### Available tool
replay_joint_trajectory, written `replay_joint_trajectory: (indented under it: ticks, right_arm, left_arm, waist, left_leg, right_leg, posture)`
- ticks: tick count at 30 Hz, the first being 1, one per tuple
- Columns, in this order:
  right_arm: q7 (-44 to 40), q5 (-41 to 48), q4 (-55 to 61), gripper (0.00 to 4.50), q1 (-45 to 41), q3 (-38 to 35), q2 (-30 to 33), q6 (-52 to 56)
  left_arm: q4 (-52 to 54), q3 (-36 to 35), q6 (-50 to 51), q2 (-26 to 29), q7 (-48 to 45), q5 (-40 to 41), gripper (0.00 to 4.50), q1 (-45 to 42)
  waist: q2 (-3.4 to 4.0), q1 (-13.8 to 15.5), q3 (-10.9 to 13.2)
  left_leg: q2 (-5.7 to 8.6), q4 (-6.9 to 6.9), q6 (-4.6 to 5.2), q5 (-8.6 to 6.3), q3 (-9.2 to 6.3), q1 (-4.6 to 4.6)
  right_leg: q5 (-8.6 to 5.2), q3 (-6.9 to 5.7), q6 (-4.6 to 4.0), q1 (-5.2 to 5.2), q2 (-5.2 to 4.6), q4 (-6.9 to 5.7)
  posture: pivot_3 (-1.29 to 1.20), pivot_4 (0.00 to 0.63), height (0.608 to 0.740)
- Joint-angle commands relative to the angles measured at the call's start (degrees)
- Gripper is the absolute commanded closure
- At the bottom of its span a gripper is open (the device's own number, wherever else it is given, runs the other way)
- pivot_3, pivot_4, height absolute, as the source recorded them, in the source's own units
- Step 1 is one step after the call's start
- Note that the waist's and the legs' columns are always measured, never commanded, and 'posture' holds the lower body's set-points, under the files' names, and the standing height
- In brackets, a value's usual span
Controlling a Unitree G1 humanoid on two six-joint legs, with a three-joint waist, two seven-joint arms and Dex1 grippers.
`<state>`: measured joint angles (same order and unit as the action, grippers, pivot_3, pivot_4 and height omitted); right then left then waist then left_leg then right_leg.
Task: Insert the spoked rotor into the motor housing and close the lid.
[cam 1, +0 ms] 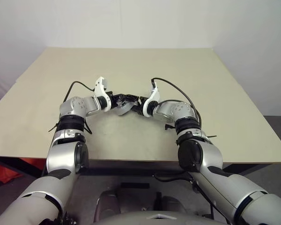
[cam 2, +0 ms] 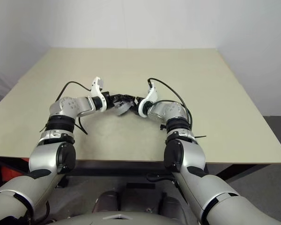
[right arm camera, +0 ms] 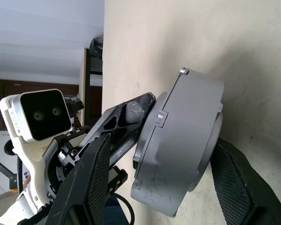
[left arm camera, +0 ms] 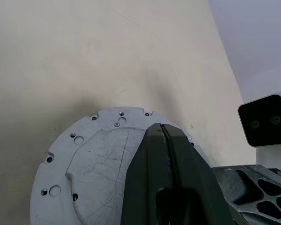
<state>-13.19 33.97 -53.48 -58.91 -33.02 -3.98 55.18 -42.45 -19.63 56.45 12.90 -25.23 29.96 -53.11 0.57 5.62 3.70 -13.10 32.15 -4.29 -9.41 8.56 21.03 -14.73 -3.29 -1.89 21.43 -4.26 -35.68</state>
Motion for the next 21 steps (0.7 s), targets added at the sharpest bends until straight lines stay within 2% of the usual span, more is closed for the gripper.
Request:
replay_joint_trajectory:
  ticks: [1, 14, 21]
  right_arm:
    - [-1.53, 2.18, 0.79, 1.27, -2.66, 0.36, -0.04, -1.41]
    - [-0.48, 1.05, 0.11, 1.27, -2.46, 1.07, 0.71, -3.31]
    - [-0.33, 1.14, 0.09, 1.27, -2.51, 1.29, 1.12, -3.66]
  left_arm:
    - [-2.25, 1.17, 2.11, -0.62, -0.03, -0.53, 4.50, 1.31]
    - [-2.41, 1.18, 1.75, -0.85, -0.02, -0.81, 4.50, 1.57]
    - [-6.94, -7.34, 1.23, -1.12, 1.11, 4.19, 4.50, 1.11]
  waist:
    - [0.00, 0.00, 0.00]
    - [0.00, 0.00, 0.00]
    - [0.00, 0.41, 0.00]
  left_leg:
    - [0.00, 0.00, 0.00, 0.00, 0.00, 0.00]
    - [0.00, 0.00, 0.00, 0.00, 0.00, -0.02]
    - [0.05, 0.01, 0.00, 0.00, -0.01, -0.01]
  right_leg:
    - [0.00, 0.00, 0.00, 0.00, 0.00, 0.00]
    - [0.00, 0.00, 0.00, -0.01, 0.00, 0.00]
    - [0.00, 0.00, 0.00, -0.03, -0.03, 0.00]
  posture:
    - [0.00, 0.000, 0.740]
    - [0.00, 0.000, 0.740]
    - [0.00, 0.000, 0.740]
